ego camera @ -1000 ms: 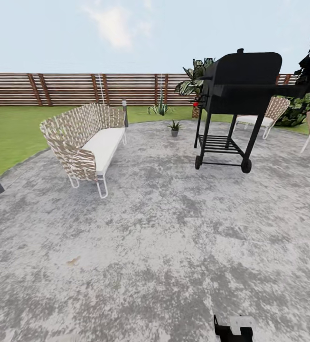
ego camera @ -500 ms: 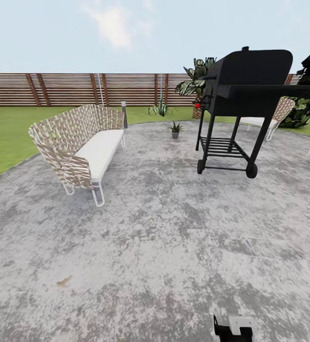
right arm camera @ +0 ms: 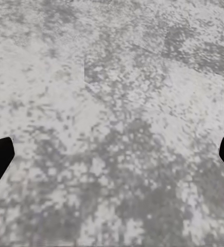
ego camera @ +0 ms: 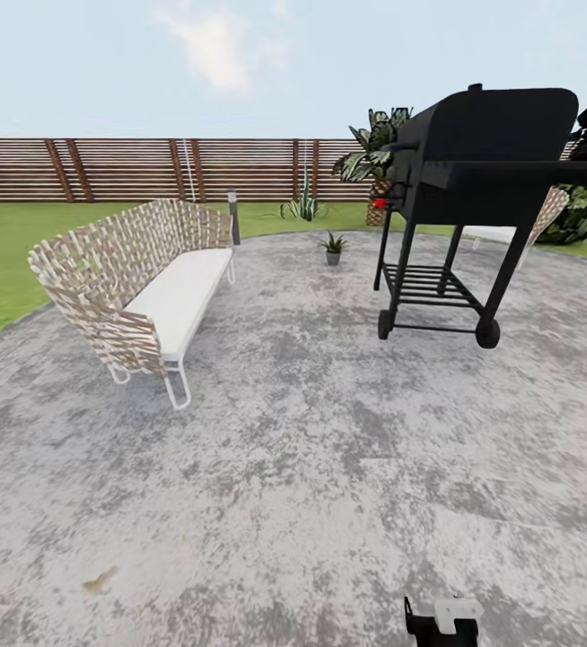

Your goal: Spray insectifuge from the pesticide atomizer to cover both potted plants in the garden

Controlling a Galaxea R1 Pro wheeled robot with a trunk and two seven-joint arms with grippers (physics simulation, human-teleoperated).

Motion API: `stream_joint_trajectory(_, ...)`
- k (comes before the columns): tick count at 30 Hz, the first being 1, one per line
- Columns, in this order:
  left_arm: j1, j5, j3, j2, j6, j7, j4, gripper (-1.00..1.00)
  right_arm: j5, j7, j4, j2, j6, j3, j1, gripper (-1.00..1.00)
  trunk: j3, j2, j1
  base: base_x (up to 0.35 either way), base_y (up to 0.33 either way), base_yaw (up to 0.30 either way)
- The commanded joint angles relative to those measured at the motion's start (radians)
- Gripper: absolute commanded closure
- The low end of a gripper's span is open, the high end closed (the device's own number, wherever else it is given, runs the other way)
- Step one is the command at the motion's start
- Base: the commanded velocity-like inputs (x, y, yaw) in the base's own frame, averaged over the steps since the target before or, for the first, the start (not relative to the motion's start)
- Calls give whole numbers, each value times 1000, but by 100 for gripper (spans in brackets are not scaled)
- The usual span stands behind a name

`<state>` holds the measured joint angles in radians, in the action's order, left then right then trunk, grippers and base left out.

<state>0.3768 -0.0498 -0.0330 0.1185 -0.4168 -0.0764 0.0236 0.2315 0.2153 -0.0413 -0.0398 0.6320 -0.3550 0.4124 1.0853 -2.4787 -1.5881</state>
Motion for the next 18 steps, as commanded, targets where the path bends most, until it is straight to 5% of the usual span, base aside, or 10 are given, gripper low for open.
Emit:
stream_joint_trajectory(1, 1, -4, -2, 0, -3, 1, -1, 100, 6, 4, 0, 0, 2, -9, 0, -100, 1, 0, 0, 340, 0, 0)
stream_joint_trajectory(18, 1, -4, -2, 0, -3, 1, -1, 100, 6, 3, 0, 3, 2, -10, 0, -100, 1, 0, 0, 340, 0, 0)
